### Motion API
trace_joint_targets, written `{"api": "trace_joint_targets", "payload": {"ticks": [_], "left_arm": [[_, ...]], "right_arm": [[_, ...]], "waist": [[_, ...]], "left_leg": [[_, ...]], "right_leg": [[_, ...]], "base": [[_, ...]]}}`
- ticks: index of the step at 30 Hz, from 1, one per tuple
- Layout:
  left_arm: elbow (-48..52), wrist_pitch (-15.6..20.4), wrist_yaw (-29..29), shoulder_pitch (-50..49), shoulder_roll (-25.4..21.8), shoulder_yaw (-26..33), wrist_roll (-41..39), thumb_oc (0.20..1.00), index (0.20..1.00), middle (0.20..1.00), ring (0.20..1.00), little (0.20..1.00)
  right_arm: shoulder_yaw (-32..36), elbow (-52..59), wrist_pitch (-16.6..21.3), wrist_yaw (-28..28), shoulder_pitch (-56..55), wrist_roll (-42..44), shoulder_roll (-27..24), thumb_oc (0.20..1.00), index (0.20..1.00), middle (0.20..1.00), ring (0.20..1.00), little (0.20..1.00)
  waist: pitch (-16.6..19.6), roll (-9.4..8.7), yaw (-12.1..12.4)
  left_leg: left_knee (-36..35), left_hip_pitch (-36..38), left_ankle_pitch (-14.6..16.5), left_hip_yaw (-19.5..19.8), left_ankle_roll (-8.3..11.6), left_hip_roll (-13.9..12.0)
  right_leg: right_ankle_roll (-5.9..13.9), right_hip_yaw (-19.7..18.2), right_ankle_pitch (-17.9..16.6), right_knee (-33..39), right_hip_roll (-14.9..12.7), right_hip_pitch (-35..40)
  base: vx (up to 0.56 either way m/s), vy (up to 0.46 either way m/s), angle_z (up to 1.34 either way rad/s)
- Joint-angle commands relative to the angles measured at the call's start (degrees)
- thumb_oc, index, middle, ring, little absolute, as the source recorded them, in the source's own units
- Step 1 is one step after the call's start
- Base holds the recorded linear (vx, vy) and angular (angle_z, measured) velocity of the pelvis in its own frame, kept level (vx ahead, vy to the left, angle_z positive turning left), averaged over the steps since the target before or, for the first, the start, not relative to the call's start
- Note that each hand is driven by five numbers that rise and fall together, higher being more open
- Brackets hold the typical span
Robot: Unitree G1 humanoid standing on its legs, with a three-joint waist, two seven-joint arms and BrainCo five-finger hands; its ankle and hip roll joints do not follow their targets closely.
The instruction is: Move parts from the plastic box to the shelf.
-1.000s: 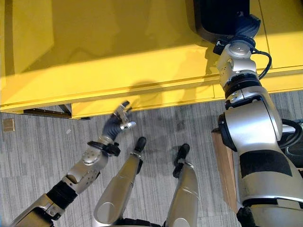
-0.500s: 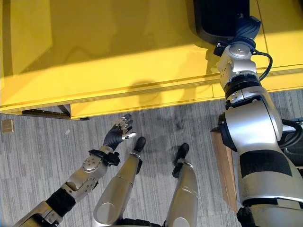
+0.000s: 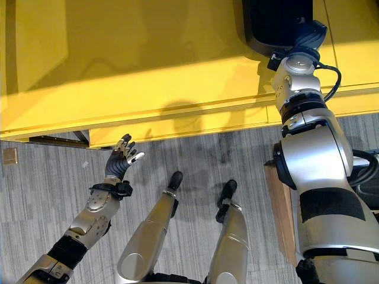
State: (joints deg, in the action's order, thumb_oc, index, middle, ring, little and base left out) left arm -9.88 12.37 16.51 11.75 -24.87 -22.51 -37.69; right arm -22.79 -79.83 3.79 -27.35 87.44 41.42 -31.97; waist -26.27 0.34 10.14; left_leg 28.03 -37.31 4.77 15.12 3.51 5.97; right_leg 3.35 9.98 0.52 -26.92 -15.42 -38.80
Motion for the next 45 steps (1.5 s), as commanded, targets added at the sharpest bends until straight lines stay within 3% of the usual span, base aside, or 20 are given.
{"api": "trace_joint_targets", "payload": {"ticks": [1,27,45], "left_arm": [[2.4,3.3,-0.1,-1.0,-0.5,-0.3,-0.1,1.000,1.000,1.000,1.000,1.000],[2.8,3.9,-0.7,-1.1,-1.0,-1.4,0.2,1.000,1.000,1.000,1.000,1.000],[3.2,3.8,-0.9,-1.2,-1.5,-1.8,-0.6,1.000,1.000,1.000,1.000,1.000]], "right_arm": [[0.5,3.0,3.6,-0.6,0.1,0.0,-1.7,0.200,0.200,0.200,0.200,0.200],[-6.3,4.8,2.6,-0.3,2.8,-9.0,-1.8,0.200,0.200,0.200,0.200,0.200],[-5.2,3.6,3.5,-0.7,5.4,-4.5,0.4,0.200,0.200,0.200,0.200,0.200]], "waist": [[0.8,0.08,1.0],[0.7,0.01,1.1],[0.9,0.58,1.8]], "left_leg": [[-4.5,4.3,2.9,-0.9,-0.25,-3.9],[-4.2,3.9,2.6,-0.6,-0.21,-3.8],[-4.1,3.5,2.7,-0.5,-0.32,-3.7]], "right_leg": [[4.00,-1.3,1.6,-4.4,-3.1,0.6],[4.05,-1.0,1.9,-4.8,-3.4,0.7],[4.04,-1.1,2.2,-5.0,-3.5,0.5]], "base": [[0.00,0.000,0.00],[0.00,0.000,0.00],[0.00,0.000,0.00]]}}
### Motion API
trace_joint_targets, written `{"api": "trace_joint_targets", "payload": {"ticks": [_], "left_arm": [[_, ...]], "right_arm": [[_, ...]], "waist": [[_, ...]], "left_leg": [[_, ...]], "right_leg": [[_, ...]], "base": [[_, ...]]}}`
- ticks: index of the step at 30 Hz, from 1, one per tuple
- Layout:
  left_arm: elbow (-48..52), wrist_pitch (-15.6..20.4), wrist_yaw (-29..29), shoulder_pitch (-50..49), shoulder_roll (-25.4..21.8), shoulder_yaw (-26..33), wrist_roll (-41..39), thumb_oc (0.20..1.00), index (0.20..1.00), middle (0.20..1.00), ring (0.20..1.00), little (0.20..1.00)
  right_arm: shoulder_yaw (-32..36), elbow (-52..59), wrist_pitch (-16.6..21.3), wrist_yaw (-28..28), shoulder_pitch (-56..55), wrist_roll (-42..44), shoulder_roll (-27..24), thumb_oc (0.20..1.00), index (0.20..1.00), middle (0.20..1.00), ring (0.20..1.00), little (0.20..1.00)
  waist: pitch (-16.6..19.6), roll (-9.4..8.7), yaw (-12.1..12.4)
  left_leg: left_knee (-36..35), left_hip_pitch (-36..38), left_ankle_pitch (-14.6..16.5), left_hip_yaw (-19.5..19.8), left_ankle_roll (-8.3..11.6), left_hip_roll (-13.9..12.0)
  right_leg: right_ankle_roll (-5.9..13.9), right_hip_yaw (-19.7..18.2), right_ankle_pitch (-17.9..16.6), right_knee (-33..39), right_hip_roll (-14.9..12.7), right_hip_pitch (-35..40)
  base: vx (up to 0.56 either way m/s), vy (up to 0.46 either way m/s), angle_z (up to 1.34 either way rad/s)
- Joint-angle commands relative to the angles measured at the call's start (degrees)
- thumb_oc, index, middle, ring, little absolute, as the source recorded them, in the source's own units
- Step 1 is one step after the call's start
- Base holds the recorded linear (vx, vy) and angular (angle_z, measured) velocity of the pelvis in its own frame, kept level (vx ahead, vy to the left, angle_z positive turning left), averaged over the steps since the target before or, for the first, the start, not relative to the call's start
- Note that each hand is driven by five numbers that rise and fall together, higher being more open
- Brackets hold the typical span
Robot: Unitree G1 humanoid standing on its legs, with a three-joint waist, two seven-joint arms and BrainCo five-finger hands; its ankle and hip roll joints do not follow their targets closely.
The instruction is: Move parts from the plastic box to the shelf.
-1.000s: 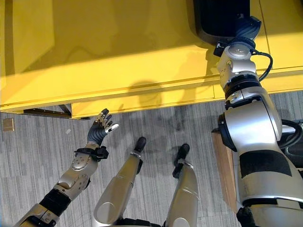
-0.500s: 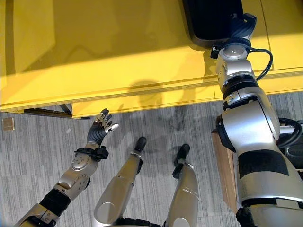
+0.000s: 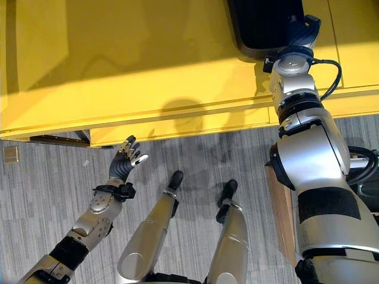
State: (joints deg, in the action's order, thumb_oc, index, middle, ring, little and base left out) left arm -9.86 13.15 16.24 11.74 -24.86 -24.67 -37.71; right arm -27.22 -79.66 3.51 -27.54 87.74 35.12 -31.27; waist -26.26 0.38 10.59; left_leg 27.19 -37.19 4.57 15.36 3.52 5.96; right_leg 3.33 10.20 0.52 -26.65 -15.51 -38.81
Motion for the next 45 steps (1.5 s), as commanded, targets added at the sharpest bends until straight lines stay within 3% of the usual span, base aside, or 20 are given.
{"api": "trace_joint_targets", "payload": {"ticks": [1,17,18,19,20,35,45], "left_arm": [[3.2,3.1,-0.7,-1.3,-1.6,0.3,-0.6,1.000,1.000,1.000,1.000,1.000],[3.4,3.2,-0.9,-1.7,-2.1,0.7,-0.8,1.000,1.000,1.000,1.000,1.000],[3.4,3.2,-0.9,-1.8,-2.1,0.8,-0.9,1.000,1.000,1.000,1.000,1.000],[3.3,3.3,-0.8,-1.9,-2.1,0.8,-0.9,1.000,1.000,1.000,1.000,1.000],[3.2,3.2,-0.7,-1.9,-2.1,0.8,-1.0,1.000,1.000,1.000,1.000,1.000],[2.8,3.4,-0.9,-2.4,-2.2,1.2,-0.9,1.000,1.000,1.000,1.000,1.000],[2.1,3.3,-1.1,-2.6,-1.9,1.5,-1.4,1.000,1.000,1.000,1.000,1.000]], "right_arm": [[-0.8,3.4,3.8,-0.5,5.4,1.8,-0.2,0.200,0.200,0.200,0.200,0.200],[-0.6,2.9,3.8,-0.9,6.2,2.3,0.3,0.200,0.200,0.200,0.200,0.200],[-0.6,3.2,3.9,-0.8,6.1,2.0,0.4,0.429,0.429,0.429,0.429,0.429],[-0.2,3.4,4.0,-0.9,5.9,2.6,0.5,0.959,0.959,0.959,0.959,0.959],[-0.1,3.3,4.1,-0.9,5.9,2.7,0.5,1.000,1.000,1.000,1.000,1.000],[-0.6,7.0,5.6,-1.7,5.7,2.6,-1.2,1.000,1.000,1.000,1.000,1.000],[0.0,10.4,7.0,-1.8,3.7,3.1,0.3,1.000,1.000,1.000,1.000,1.000]], "waist": [[0.9,0.60,1.4],[1.3,1.11,2.0],[1.3,1.09,2.0],[1.3,1.04,2.0],[1.3,1.06,2.0],[1.3,0.47,1.0],[1.0,-0.42,-0.3]], "left_leg": [[-3.2,3.3,2.9,-0.6,-0.33,-3.6],[-2.8,2.9,2.9,-0.4,-0.46,-3.1],[-2.6,2.8,2.9,-0.3,-0.49,-3.0],[-2.5,2.8,3.0,-0.4,-0.51,-3.0],[-2.4,2.7,3.0,-0.5,-0.51,-3.0],[-1.9,2.8,3.1,-0.9,-0.46,-3.1],[-1.6,3.0,3.3,-1.3,-0.36,-3.4]], "right_leg": [[4.08,-1.3,2.2,-5.3,-3.4,0.5],[4.10,-1.0,2.4,-5.7,-3.6,0.6],[4.10,-1.0,2.4,-5.7,-3.7,0.6],[4.08,-1.0,2.4,-5.7,-3.7,0.6],[4.05,-1.0,2.4,-5.8,-3.6,0.6],[3.97,-1.5,2.3,-5.9,-3.5,0.6],[3.90,-1.8,2.0,-5.3,-3.0,1.1]], "base": [[0.00,0.000,0.00],[0.00,0.000,0.00],[0.00,0.000,0.00],[0.00,0.000,0.00],[0.00,0.000,0.00],[0.00,0.000,0.00],[0.00,-0.001,0.00]]}}
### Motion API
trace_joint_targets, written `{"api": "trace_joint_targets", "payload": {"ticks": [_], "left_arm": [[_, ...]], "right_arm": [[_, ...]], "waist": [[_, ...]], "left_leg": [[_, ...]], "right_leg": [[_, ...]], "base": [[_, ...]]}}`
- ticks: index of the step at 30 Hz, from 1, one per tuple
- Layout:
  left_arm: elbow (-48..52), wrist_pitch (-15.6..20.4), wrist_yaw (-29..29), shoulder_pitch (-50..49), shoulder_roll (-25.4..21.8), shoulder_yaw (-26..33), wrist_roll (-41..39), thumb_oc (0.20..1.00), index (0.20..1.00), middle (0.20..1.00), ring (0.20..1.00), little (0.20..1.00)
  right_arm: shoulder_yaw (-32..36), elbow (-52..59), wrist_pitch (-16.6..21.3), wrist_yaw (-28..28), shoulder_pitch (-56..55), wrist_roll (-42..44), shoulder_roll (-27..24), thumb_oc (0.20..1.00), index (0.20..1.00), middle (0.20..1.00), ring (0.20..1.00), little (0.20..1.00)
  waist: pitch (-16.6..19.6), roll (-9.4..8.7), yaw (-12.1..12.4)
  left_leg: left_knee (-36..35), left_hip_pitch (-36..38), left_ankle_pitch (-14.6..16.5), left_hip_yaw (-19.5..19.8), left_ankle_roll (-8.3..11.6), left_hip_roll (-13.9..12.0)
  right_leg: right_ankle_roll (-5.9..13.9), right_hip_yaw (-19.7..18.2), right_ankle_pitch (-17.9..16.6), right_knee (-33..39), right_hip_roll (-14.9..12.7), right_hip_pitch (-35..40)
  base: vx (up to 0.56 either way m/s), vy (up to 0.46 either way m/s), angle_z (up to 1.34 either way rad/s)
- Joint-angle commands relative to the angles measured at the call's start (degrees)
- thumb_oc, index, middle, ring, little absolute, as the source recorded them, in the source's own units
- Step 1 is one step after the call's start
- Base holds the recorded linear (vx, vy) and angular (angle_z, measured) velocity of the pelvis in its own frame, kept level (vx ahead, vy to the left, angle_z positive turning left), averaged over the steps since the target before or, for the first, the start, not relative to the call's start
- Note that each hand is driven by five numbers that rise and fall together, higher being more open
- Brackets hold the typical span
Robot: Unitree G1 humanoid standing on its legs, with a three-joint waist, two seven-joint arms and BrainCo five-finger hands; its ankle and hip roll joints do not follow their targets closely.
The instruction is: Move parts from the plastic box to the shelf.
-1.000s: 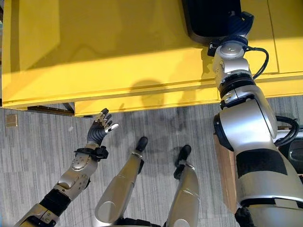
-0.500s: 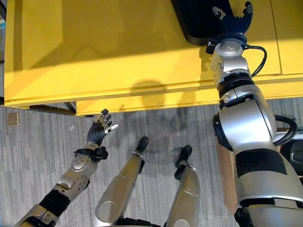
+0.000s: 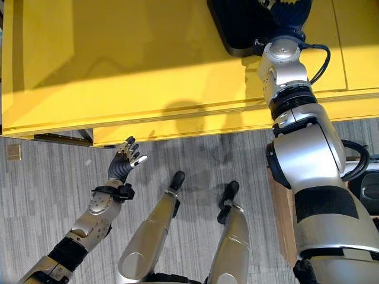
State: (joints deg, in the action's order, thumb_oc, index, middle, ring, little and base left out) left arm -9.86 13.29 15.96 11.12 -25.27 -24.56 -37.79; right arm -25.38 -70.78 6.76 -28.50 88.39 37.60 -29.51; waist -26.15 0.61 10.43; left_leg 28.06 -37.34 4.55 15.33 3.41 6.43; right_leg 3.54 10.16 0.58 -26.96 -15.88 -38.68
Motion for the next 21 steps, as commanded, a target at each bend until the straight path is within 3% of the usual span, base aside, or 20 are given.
{"api": "trace_joint_targets", "payload": {"ticks": [1,15,21], "left_arm": [[2.2,3.2,-0.8,-2.1,-1.5,1.3,-1.4,1.000,1.000,1.000,1.000,1.000],[1.6,2.6,-1.0,-3.1,-1.6,1.2,-1.6,1.000,1.000,1.000,1.000,1.000],[1.6,2.7,-1.1,-3.1,-1.8,1.4,-1.5,1.000,1.000,1.000,1.000,1.000]], "right_arm": [[-1.7,1.4,3.8,-0.9,3.0,0.8,-1.4,1.000,1.000,1.000,1.000,1.000],[1.7,-5.0,2.7,0.1,1.2,4.5,-2.0,1.000,1.000,1.000,1.000,1.000],[0.7,-3.7,2.5,0.5,0.3,2.8,0.2,1.000,1.000,1.000,1.000,1.000]], "waist": [[0.9,-0.67,-0.2],[0.5,-0.04,0.2],[0.2,0.03,0.4]], "left_leg": [[-2.4,3.1,3.3,-1.3,-0.24,-3.9],[-2.6,3.0,3.2,-1.5,-0.30,-4.0],[-2.3,2.8,3.2,-1.5,-0.34,-3.9]], "right_leg": [[3.66,-1.7,2.0,-5.0,-2.7,0.9],[3.66,-1.8,2.2,-5.3,-2.6,0.7],[3.65,-1.8,2.2,-5.4,-2.5,0.5]], "base": [[-0.01,0.001,-0.05],[0.00,0.000,-0.02],[0.00,0.000,0.00]]}}
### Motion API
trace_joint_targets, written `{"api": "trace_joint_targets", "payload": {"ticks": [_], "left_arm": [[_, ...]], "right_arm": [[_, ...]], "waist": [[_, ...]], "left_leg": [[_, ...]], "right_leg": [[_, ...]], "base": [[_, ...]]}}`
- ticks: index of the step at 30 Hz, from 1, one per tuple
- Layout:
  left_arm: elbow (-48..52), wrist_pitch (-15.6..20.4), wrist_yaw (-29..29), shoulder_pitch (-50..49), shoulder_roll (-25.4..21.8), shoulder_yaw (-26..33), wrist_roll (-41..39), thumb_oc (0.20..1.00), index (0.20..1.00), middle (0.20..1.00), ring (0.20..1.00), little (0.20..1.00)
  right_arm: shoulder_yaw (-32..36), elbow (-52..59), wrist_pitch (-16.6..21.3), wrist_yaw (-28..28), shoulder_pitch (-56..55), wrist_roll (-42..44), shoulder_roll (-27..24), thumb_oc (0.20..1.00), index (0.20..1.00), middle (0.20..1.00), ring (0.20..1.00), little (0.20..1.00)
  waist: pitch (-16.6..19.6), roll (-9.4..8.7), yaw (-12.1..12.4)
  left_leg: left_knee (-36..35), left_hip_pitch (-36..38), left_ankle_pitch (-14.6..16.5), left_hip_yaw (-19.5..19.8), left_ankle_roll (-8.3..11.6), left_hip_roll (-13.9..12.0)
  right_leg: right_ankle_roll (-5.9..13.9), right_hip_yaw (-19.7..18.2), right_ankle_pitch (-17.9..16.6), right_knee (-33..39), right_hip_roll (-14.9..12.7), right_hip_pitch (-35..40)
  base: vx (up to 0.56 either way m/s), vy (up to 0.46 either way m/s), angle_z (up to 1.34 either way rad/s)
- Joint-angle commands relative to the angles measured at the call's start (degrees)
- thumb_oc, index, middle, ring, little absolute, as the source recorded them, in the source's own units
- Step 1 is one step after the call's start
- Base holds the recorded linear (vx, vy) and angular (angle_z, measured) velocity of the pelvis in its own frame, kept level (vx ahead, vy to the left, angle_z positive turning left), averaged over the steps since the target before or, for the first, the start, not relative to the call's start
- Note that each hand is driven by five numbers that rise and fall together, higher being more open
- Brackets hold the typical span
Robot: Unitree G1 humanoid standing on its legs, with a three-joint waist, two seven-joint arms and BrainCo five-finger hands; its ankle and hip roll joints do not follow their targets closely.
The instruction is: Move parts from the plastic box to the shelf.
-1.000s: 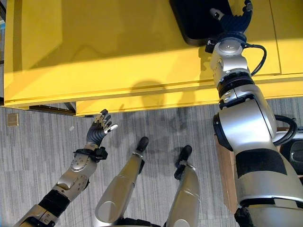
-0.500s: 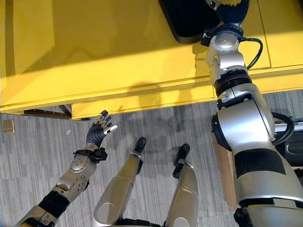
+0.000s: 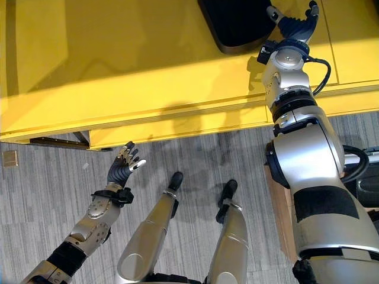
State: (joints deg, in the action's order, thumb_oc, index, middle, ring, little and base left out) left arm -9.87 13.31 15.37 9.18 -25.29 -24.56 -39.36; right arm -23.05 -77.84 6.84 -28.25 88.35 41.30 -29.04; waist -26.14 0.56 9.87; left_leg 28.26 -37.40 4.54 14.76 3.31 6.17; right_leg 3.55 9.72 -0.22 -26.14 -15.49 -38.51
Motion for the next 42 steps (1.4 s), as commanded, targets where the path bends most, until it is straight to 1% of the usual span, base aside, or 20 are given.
{"api": "trace_joint_targets", "payload": {"ticks": [1,3,6,13,22,42], "left_arm": [[1.5,2.6,-0.5,-1.1,-1.7,1.4,0.0,1.000,1.000,1.000,1.000,1.000],[1.5,2.6,-0.5,-1.2,-1.6,1.5,0.0,1.000,1.000,1.000,1.000,1.000],[1.6,2.8,-0.5,-1.5,-1.5,1.7,-0.4,1.000,1.000,1.000,1.000,1.000],[0.9,2.7,-0.3,-1.4,-1.4,2.0,-0.6,1.000,1.000,1.000,1.000,1.000],[0.9,2.5,-0.7,-1.9,-1.4,2.4,-0.4,1.000,1.000,1.000,1.000,1.000],[0.5,2.6,-0.6,-2.7,-1.4,2.8,-0.8,1.000,1.000,1.000,1.000,1.000]], "right_arm": [[-2.1,3.7,2.4,0.3,0.4,-1.2,0.4,1.000,1.000,1.000,1.000,1.000],[-2.2,4.1,2.4,0.4,0.3,-1.6,0.7,1.000,1.000,1.000,1.000,1.000],[-3.2,5.7,2.6,0.6,0.1,-2.5,2.6,1.000,1.000,1.000,1.000,1.000],[-4.0,8.9,3.0,0.8,-0.7,-3.8,6.0,1.000,1.000,1.000,1.000,1.000],[-3.6,7.8,2.6,1.6,-2.3,-3.7,7.7,1.000,1.000,1.000,1.000,1.000],[-2.2,8.8,3.1,1.4,-4.1,-3.1,8.5,1.000,1.000,1.000,1.000,1.000]], "waist": [[0.1,0.05,1.0],[0.2,0.00,1.0],[0.1,-0.10,1.2],[-0.2,-0.84,1.4],[-0.4,-1.10,1.4],[-0.6,-1.29,1.1]], "left_leg": [[-2.4,2.7,3.1,-1.0,-0.27,-3.7],[-2.4,2.7,3.1,-1.0,-0.27,-3.7],[-2.4,2.4,3.0,-0.8,-0.30,-3.6],[-2.3,1.9,2.8,-0.6,-0.40,-3.4],[-2.4,2.2,2.9,-0.9,-0.48,-3.6],[-1.9,2.3,3.1,-1.1,-0.47,-3.7]], "right_leg": [[3.63,-1.4,3.0,-6.2,-2.9,0.3],[3.62,-1.4,2.9,-6.2,-2.9,0.3],[3.60,-1.4,2.9,-6.3,-2.9,0.2],[3.53,-1.1,2.9,-6.1,-3.0,0.3],[3.52,-1.3,2.6,-5.8,-2.9,0.4],[3.36,-1.5,2.8,-6.1,-2.7,0.5]], "base": [[0.00,0.000,0.00],[0.00,0.000,0.00],[0.00,0.000,0.00],[0.00,0.001,0.00],[0.00,0.000,0.00],[0.00,0.000,0.00]]}}
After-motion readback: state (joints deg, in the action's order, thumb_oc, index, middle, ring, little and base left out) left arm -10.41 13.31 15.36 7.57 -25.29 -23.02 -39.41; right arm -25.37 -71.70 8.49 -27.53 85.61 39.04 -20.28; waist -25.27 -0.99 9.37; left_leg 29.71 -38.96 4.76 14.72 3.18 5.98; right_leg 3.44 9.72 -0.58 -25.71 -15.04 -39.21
